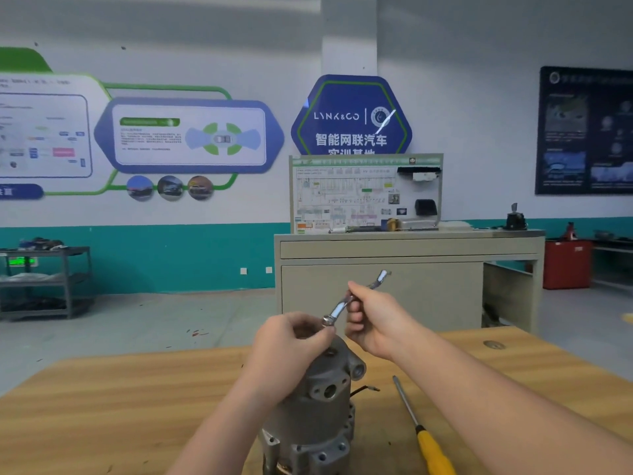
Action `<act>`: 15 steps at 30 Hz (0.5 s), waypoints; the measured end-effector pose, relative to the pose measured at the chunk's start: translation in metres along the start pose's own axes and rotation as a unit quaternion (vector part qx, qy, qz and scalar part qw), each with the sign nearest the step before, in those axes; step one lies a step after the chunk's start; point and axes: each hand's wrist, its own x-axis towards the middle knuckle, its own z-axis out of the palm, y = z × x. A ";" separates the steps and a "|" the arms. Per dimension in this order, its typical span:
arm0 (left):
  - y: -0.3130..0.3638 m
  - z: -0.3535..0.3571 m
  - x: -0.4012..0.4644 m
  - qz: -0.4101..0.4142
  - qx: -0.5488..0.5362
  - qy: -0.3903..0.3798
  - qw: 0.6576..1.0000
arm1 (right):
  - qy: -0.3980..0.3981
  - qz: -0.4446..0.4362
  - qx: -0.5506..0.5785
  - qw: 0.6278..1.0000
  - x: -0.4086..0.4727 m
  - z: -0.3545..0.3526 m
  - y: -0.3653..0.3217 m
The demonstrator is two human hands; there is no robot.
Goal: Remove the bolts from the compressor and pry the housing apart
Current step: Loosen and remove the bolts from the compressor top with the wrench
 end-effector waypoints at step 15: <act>-0.145 -0.121 -0.093 -0.294 0.276 0.175 0.898 | 0.058 -0.271 -0.016 0.961 -0.058 -0.002 0.040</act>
